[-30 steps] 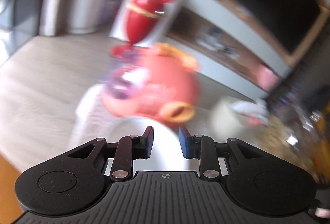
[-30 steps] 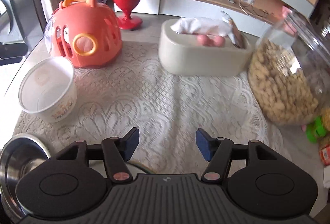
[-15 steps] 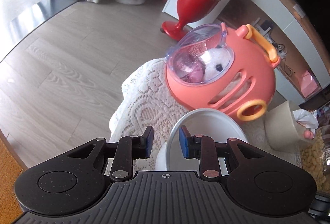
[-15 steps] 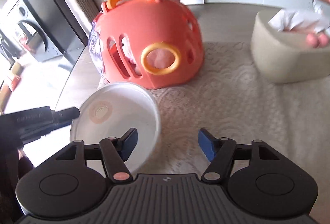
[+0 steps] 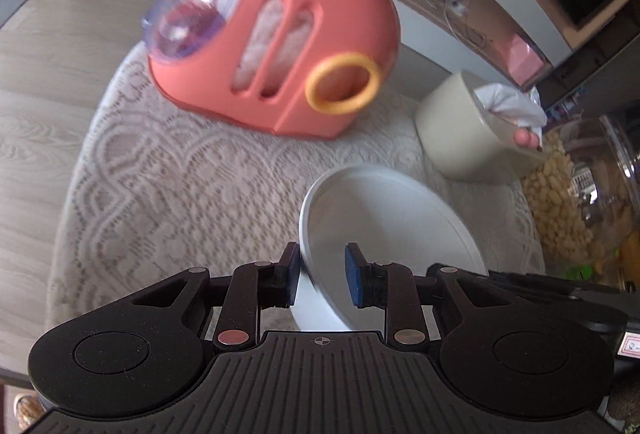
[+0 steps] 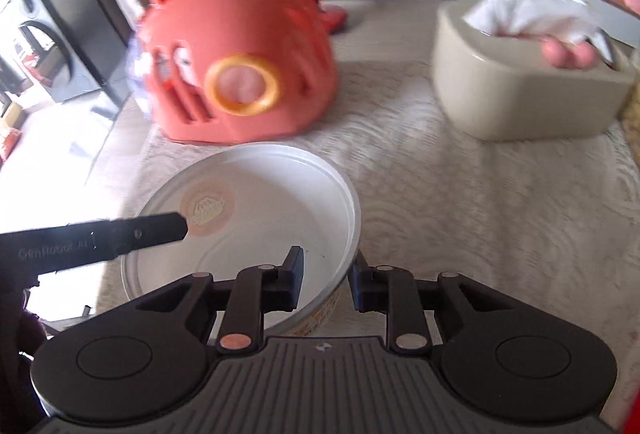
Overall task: Organize plates and bowls
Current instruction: 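Move the left gripper to the white printed bowl and grasp its rim, then carry the white printed bowl over and lower it into the blue bowl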
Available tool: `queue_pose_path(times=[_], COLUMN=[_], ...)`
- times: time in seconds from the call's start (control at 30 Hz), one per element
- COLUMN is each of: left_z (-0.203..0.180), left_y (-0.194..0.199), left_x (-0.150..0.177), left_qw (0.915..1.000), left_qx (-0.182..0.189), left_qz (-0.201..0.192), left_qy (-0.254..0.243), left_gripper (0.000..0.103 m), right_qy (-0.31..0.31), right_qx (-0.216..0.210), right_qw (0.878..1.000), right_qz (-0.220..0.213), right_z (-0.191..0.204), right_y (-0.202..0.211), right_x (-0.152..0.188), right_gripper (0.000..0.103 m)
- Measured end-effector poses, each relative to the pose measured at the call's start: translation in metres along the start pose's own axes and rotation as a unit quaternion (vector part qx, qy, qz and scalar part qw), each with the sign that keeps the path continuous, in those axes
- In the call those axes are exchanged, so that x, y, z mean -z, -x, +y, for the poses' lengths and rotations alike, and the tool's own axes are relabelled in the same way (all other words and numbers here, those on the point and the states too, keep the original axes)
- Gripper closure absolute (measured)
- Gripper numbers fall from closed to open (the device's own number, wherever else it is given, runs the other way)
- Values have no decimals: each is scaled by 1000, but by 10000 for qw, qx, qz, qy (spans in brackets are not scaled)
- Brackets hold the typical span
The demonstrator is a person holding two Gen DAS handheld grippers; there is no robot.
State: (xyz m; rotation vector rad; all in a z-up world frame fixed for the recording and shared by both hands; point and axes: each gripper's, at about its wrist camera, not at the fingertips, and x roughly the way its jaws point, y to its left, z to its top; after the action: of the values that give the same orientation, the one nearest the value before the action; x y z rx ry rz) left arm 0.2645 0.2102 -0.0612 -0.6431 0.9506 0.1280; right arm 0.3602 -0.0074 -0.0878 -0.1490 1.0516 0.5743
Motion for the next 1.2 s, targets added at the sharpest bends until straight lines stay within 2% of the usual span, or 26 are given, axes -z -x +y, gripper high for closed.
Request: queue_pose_path(times=[0.1,0.23,0.47,0.63,0.7,0.77,0.93,1.07,1.2], left_z=[-8,-8,-1,-35,-42,-40,-18,-4,-12], left_y=[-22,-34,-36,-26,-27,-33,-41,-44,-49], left_x=[8,12,11,19,22,22,17,13,16], left_qw=[9997,9995,9992,9964,9947,9950,9987,9980,9961], left_qx=[-102,-183,66,123,174,180,95,226,516], left_qz=[220,267,336,529,566,637,503,441,579], left_qy=[-20,-10,223,-646,-841,-745,-5,395,409], left_gripper=[75,74,76,73,74,76,76,76,76], right_qy=[-316,-764,-909,-823,-709,-640,-847,-1182,-1184], right_qx=[145,-120,-113,89,124,152,334,148,-77], right_qw=[9991,9951,9944,9956,9967,9972,9951,9917,9916], right_qz=[230,609,520,433,373,358,386,488,523], right_z=[-22,-35,-34,-39,-41,-45,-62,-73,-72], right_y=[-12,-32,-39,-26,-18,-12,-19,-32,-37], right_x=[6,12,5,8,11,13,12,10,7], right_gripper=[77,75,75,75,75,75,75,75,75])
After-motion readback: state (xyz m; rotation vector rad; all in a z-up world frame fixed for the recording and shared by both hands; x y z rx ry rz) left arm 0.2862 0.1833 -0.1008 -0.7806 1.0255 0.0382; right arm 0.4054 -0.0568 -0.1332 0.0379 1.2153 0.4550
